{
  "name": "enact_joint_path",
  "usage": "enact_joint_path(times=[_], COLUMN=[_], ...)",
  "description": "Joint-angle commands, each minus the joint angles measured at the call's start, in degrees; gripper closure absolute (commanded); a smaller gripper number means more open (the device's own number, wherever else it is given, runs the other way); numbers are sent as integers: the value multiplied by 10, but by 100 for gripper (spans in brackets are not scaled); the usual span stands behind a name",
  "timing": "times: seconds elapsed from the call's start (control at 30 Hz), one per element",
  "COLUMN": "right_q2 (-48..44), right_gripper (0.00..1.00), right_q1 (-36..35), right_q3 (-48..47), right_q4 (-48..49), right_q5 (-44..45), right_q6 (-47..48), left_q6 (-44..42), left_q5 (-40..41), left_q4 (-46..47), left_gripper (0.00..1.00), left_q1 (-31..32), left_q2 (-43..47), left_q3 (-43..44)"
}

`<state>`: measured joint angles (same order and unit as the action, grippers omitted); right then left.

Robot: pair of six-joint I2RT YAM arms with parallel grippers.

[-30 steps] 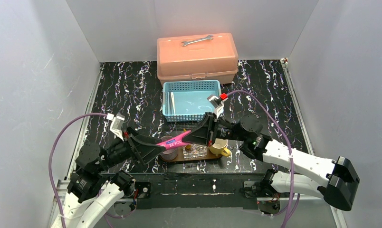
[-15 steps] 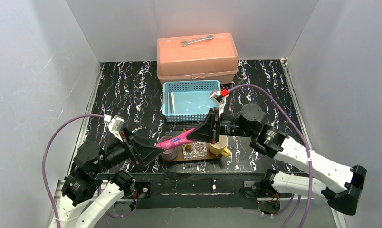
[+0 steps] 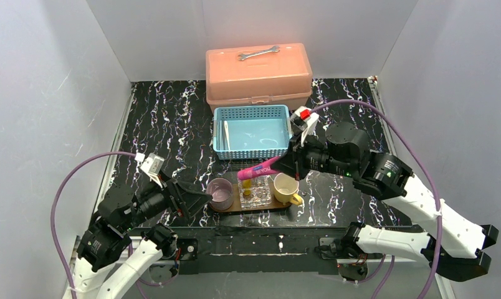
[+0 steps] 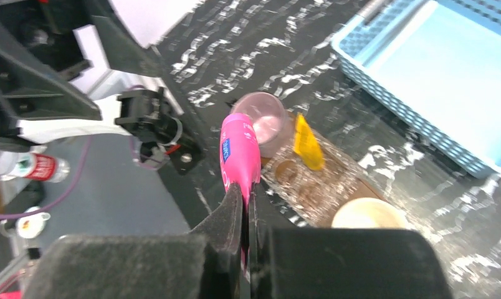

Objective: Prepare toiletry sets of a toothbrush and toothpaste on the tray

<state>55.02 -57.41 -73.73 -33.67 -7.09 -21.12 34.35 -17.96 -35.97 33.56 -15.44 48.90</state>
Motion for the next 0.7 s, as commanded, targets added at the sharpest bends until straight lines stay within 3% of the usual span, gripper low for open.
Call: enact_joint_path(times=[0.0,0.3,0.67], right_q2=[19,98,177], right_gripper=[99,99,99], right_q1=[-1,-1,-9], right_q3=[-63,-140,-210], right_q4=[-103,-217,-272], right_q5=[104,164,176], right_q6=[47,72,95], left_q6=[-19,-41,-70], left_q5=[12,31,56], left_q4=[-14,-39,-71], left_gripper=[2,2,2], left_q1=[1,0,1], left_q2=[-17,-30,-39], left_q3=[7,-5,-27])
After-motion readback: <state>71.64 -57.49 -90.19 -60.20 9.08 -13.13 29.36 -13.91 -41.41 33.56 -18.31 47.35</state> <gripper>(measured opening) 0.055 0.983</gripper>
